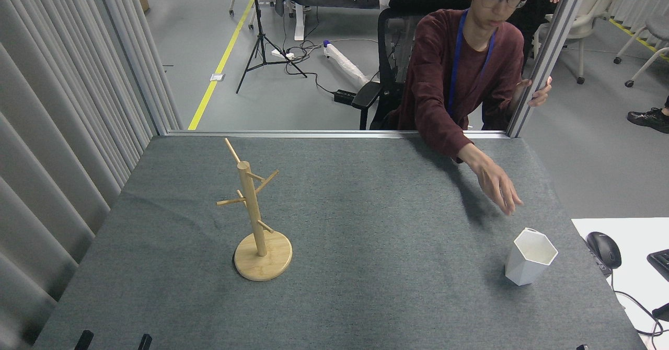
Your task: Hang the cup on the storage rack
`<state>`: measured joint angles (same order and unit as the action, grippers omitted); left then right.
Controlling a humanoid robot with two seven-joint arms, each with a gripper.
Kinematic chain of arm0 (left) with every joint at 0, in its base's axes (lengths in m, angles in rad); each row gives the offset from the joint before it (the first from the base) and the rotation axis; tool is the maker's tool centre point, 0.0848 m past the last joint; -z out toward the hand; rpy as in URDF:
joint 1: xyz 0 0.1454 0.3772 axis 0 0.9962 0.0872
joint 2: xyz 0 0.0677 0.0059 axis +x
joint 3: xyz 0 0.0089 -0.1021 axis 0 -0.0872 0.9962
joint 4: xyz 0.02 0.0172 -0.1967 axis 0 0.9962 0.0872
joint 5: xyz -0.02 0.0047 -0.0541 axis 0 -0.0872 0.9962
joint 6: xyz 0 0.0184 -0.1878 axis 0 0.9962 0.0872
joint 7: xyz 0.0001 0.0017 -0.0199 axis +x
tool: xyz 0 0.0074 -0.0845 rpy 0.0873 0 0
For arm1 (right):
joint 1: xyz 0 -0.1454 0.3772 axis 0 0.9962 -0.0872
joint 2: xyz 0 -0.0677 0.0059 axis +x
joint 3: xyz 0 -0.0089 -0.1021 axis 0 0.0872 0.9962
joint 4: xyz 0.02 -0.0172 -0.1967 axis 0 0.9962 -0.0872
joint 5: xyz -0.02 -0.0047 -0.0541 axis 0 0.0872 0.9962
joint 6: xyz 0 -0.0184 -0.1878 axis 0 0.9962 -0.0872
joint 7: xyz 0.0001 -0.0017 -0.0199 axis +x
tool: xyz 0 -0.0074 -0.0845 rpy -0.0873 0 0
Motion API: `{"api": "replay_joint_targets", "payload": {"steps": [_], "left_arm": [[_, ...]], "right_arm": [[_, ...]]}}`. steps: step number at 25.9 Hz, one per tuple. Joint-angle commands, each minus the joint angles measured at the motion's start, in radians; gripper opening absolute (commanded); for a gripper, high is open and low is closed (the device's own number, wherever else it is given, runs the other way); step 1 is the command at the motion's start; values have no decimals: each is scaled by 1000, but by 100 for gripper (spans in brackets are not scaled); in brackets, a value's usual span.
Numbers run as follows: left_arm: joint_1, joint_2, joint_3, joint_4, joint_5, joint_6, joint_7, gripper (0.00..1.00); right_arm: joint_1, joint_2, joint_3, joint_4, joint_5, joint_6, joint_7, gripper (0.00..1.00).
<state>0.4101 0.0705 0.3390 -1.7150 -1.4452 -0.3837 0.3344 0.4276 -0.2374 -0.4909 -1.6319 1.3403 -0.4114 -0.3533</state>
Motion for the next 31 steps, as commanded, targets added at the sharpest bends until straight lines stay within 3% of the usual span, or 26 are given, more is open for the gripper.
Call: {"api": "replay_joint_targets", "payload": {"steps": [1, 7, 23, 31], "left_arm": [[-1, 0, 0, -3, -1, 0, 0, 100], [-17, -9, 0, 0, -4, 3, 0, 100], [-128, -11, 6, 49, 8, 5, -5, 100], [-146, -43, 3, 94, 9, 5, 0, 100]], "right_arm": [[0, 0, 0, 4, -3, 9, 0, 99], [-26, -5, 2, 30, -6, 46, 7, 99], [-199, -71, 8, 156, 0, 37, 235, 98], [-202, -75, 8, 176, 3, 45, 241, 98]]}}
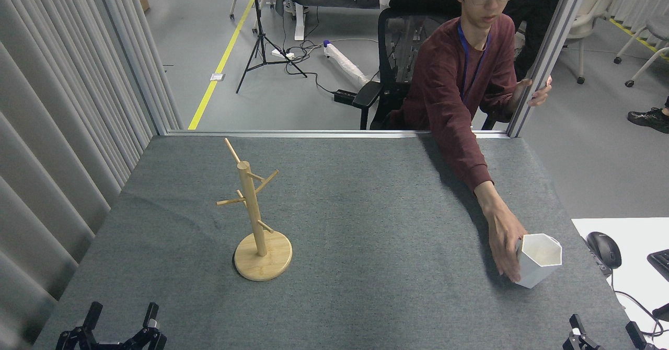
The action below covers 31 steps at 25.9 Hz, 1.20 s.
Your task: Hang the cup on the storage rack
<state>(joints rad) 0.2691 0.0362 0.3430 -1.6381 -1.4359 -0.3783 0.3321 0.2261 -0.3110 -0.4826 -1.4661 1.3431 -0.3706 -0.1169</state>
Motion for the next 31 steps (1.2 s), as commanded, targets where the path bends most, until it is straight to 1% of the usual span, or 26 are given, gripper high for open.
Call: {"api": "replay_joint_targets", "payload": {"steps": [1, 9, 11, 12, 14, 19, 22, 25, 28, 31], "left_arm": [[-5, -12, 1, 18, 2, -1, 2, 100], [-22, -24, 1, 34, 2, -1, 2, 100], [-27, -27, 1, 34, 0, -1, 2, 100], [-25, -27, 1, 37, 2, -1, 2, 100], [-25, -27, 1, 40, 2, -1, 2, 100], [-34, -35, 1, 46, 2, 1, 2, 100], [-48, -52, 1, 52, -1, 1, 2, 100], [-59, -58, 1, 58, -3, 3, 1, 100], [-70, -58, 1, 63, -5, 3, 1, 100], [-70, -55, 1, 67, -5, 22, 1, 100]], "right_arm": [[-2, 0, -1, 18, 2, 5, 14, 98], [-4, -3, -1, 27, 5, 10, 37, 98], [-7, -3, -1, 43, 5, 12, 40, 98], [-13, -11, -1, 47, 5, 12, 49, 98], [-42, -28, 1, 59, 19, 12, 72, 98], [-103, -36, 9, 118, 59, 10, 77, 98], [-143, -36, 12, 162, 85, 9, 77, 98], [-195, -36, 50, 213, 120, 12, 77, 98], [-235, -34, 64, 259, 133, 12, 77, 98], [-303, -36, 108, 326, 134, 13, 77, 98]]}}
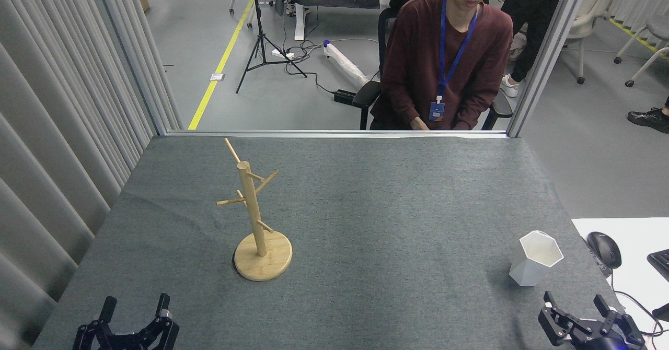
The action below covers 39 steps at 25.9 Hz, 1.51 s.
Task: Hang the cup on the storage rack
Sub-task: 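Reach the right gripper to the white hexagonal cup and grasp its rim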
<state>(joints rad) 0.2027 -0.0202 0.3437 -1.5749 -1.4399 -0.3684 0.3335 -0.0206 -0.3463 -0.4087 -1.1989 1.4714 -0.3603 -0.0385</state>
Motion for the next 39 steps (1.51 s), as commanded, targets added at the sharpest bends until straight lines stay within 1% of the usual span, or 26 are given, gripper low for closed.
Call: {"api": "replay_joint_targets", "payload": {"steps": [1, 4, 7, 14, 17, 26, 33, 39], "left_arm": [[-3, 2, 0, 4, -1, 14, -1, 99], [-3, 0, 0, 7, -1, 17, -1, 100], [-3, -1, 0, 18, -1, 17, -1, 100], [-11, 0, 0, 29, -4, 17, -1, 100], [-11, 2, 0, 30, -4, 19, -1, 100], [-16, 0, 0, 30, -5, 19, -1, 100], [-16, 2, 0, 30, -7, 17, -1, 100], [-16, 3, 0, 29, -7, 17, -1, 100]], "right_arm": [[-75, 0, 39, 84, 6, 3, -1, 98], [-108, 0, 45, 131, 7, 14, -3, 98], [-144, -2, 83, 162, 7, 17, -6, 98], [-156, 0, 128, 188, 7, 38, -11, 98], [-177, -2, 130, 196, 6, 37, -11, 98], [-243, -17, 130, 266, 6, 38, -12, 98], [-265, -17, 145, 300, 7, 38, -23, 98], [-251, -20, 152, 303, 6, 49, -35, 98]]}}
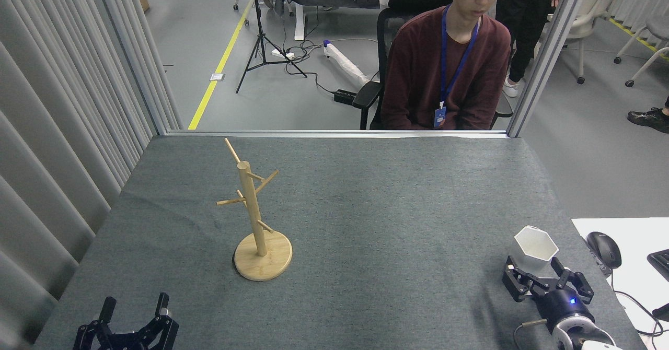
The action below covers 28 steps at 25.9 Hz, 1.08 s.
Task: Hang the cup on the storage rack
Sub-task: 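Reach the right gripper to the white hexagonal cup and grasp its rim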
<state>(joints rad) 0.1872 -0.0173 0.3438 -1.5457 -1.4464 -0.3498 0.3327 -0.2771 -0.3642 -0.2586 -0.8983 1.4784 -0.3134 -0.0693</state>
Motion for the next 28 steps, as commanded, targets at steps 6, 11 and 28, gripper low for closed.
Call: {"api": "replay_joint_targets", "payload": {"steps": [6, 11, 28], "left_arm": [[0, -1, 0, -7, 0, 0, -1, 100], [0, 2, 0, -7, -2, 0, -1, 100], [3, 0, 0, -7, -3, 3, -3, 99]], "right_arm": [[-7, -41, 1, 4, -10, -3, -4, 98], [-10, -41, 4, 27, -10, -4, -4, 98], [-89, -39, 94, 136, 2, -6, -98, 61]]}}
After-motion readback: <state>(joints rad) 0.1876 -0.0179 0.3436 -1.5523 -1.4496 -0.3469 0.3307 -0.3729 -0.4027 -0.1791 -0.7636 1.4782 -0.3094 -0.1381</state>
